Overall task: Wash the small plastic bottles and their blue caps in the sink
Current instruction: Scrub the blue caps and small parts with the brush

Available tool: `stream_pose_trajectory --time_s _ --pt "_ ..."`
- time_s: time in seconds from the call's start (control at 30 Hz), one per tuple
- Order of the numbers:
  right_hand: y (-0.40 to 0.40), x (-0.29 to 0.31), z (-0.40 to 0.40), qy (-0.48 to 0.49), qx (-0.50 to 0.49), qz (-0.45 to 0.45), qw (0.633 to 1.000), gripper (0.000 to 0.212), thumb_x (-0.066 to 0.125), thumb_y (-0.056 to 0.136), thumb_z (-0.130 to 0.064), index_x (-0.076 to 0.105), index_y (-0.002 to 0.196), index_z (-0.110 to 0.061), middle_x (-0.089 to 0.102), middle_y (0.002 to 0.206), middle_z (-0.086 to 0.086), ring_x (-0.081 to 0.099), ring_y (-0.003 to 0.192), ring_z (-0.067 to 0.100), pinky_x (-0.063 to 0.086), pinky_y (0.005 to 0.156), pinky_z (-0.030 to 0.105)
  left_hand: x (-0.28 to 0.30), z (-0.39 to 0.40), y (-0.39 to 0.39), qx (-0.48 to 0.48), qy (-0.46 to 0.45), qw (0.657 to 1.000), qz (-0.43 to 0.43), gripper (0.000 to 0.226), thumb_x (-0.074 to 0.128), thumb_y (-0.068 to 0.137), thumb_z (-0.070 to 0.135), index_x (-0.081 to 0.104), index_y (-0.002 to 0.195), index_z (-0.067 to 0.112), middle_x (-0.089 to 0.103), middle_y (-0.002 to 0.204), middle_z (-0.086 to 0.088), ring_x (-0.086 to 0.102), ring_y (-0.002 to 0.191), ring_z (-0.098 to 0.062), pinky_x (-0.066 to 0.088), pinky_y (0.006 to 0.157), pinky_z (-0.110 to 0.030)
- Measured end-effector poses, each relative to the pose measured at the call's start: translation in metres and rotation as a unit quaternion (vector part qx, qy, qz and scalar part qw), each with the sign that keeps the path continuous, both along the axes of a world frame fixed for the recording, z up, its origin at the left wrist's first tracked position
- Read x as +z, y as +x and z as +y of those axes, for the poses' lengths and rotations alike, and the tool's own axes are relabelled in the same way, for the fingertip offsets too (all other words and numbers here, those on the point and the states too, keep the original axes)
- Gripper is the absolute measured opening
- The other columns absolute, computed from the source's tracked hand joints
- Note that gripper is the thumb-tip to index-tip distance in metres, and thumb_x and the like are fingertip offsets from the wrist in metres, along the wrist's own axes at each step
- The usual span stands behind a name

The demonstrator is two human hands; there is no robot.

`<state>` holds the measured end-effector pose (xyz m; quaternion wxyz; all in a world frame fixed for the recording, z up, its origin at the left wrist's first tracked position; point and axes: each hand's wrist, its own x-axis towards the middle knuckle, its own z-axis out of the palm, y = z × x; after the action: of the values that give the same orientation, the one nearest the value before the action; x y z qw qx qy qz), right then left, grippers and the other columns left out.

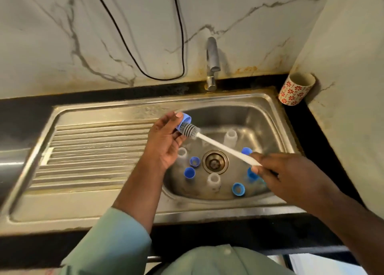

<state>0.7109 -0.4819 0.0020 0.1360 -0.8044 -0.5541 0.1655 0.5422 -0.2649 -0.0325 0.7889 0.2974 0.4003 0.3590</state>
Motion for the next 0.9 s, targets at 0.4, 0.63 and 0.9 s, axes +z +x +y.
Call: stream_pose_trajectory --time_s 0.4,0.63,0.9 --pt "-0.025 0.002 0.013 -0.018 0.003 0.114 0.993 0.023 0.056 0.097 -0.034 0.069 0.116 -0.032 0.055 0.057 -0.004 0.047 0.048 0.004 0.039 0.048 0.024 -0.002 -0.006 -0.034 0.083 -0.017 0.995 -0.054 0.064 0.080 0.067 0.017 0.050 0.124 0.015 0.073 0.097 -0.013 0.074 0.089 -0.025 0.058 0.088 -0.042" --pt "-0.025 0.008 0.009 -0.025 0.004 0.122 0.992 0.024 0.056 0.097 -0.034 0.069 0.116 -0.028 0.055 0.060 -0.007 0.048 0.049 0.004 0.038 0.049 0.019 -0.006 -0.009 -0.033 0.073 -0.017 0.996 -0.040 0.052 0.078 0.077 0.015 0.053 0.123 0.013 0.071 0.103 -0.015 0.073 0.089 -0.025 0.060 0.083 -0.038" --pt "-0.020 0.017 0.004 -0.038 -0.021 0.187 0.981 0.015 0.056 0.097 -0.031 0.065 0.087 -0.040 0.056 0.058 -0.006 0.046 0.044 -0.002 0.037 0.049 0.019 -0.010 -0.014 -0.031 0.038 -0.023 0.999 -0.018 0.057 0.077 0.078 0.020 0.054 0.130 0.009 0.066 0.119 -0.021 0.072 0.097 -0.028 0.061 0.076 -0.035"
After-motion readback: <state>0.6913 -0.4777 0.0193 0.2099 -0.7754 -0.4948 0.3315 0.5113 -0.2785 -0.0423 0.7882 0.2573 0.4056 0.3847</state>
